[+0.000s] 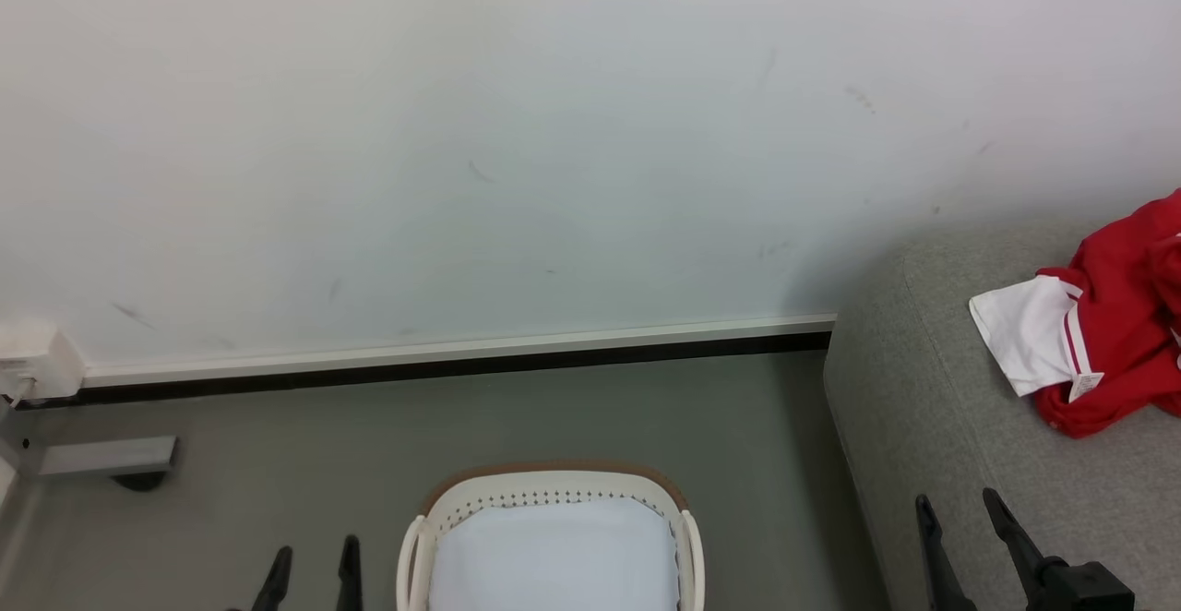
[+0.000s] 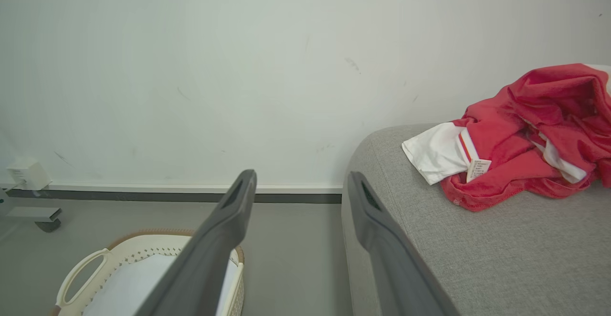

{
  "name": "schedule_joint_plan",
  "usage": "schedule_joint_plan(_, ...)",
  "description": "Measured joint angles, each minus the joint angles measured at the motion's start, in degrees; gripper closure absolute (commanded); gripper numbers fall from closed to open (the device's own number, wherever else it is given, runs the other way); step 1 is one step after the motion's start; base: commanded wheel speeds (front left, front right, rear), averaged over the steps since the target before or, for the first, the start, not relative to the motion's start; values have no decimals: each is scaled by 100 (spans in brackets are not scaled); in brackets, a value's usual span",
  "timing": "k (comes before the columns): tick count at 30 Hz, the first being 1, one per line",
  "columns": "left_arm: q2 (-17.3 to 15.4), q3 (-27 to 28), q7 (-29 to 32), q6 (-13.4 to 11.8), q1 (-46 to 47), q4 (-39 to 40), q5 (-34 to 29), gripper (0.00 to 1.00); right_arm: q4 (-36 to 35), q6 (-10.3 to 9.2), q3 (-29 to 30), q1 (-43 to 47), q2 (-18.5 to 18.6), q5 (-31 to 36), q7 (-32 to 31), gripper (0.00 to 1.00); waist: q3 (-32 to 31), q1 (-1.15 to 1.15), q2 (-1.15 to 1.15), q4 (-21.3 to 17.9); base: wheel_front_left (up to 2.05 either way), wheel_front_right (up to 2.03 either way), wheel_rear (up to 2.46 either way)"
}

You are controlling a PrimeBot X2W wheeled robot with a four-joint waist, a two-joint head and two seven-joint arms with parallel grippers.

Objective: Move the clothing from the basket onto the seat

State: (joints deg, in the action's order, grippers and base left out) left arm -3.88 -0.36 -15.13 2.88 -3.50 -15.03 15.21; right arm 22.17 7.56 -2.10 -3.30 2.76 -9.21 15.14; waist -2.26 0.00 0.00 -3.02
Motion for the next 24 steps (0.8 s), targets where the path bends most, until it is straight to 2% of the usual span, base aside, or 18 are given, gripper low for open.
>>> schedule_joint_plan(9, 71, 113, 0, 164, 21, -153, -94, 0, 19, 0, -4, 1, 0, -4, 0, 0, 1, 0, 0, -35, 0, 0, 0)
schedule_joint_plan(19, 99, 185, 0, 213, 79, -203, -242, 0, 57, 0, -36, -3, 0, -48, 0, 0, -1, 0, 0, -44, 0, 0, 0)
schedule_joint_plan(20, 103, 183, 0, 213, 75, -214, -271, 100, 67, 0, -35, 0, -2, -48, 0, 100, -4, 0, 0, -39, 0, 0, 0)
schedule_joint_plan(24, 149, 170, 29, 213, -4, -411, -257, 100, 232, 0, -34, 80, -48, -81, -33, 100, -3, 0, 0, -39, 0, 0, 0)
